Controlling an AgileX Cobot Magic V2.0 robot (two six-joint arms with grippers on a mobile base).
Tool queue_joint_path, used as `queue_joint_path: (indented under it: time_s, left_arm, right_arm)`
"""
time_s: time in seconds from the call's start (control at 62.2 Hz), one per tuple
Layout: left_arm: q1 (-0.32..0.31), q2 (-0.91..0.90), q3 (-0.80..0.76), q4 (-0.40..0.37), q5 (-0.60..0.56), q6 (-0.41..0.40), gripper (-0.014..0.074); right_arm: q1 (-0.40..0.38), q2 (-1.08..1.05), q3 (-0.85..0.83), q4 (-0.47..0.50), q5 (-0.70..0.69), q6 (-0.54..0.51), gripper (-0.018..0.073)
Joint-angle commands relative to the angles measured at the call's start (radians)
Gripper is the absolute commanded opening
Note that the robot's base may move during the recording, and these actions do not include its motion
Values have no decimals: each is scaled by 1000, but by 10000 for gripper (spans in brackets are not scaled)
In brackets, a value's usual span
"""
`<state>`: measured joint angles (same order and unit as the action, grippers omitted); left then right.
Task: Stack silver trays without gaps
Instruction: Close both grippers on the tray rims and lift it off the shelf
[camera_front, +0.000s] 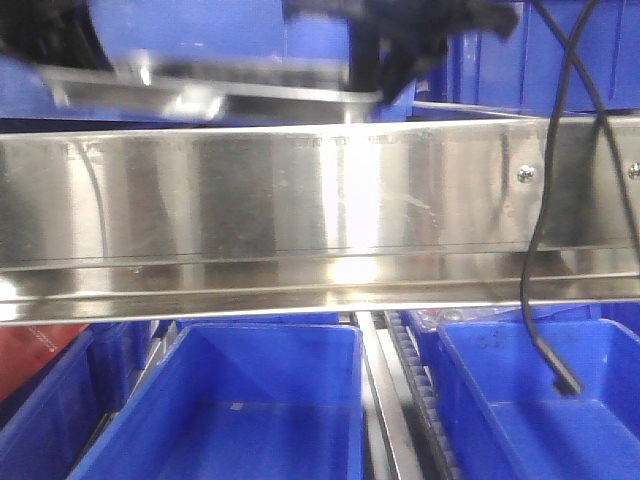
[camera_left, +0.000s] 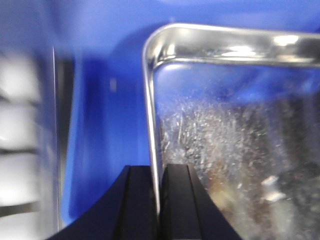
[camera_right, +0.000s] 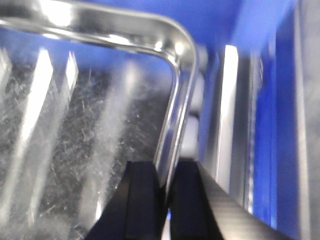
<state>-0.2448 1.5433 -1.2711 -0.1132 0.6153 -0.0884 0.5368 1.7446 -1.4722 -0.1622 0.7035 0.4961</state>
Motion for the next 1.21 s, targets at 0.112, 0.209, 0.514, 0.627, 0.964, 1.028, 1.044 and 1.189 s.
queue_joint_path:
  time_s: [0.112,0.209,0.514,0.627,0.964,1.028,1.044,1.189]
  left_arm:
    - [-1,-96,-8,-12,-49,2,-6]
    - [-10,-120,-8,-12,-45,0,-6]
    - [-23,-211,-8,10,-38,-54,-10]
    - [-23,-239,-8,17,-52,-54,-10]
    - [-23,-255,-8,17,-115,-54,-10]
    - [-23,-255,-8,17,-119,-54,-10]
    - [-23,-255,-8,17,-119,-54,-10]
    - [-21,-255,-8,17,-119,-54,-10]
  right_arm:
    - [33,-88,-4,-137,-17,45,-65]
    - [43,-124,-4,-185,-21,83,-65]
    - [64,-229,-4,-214,-25,97,-65]
    - [64,-253,-4,-225,-25,97,-65]
    - [64,-260,-4,-226,-70,97,-65]
    - [64,-260,-4,-226,-85,97,-65]
    - [64,-260,-4,-226,-91,97,-65]
    - [64,-260,-4,-225,-106,97,-65]
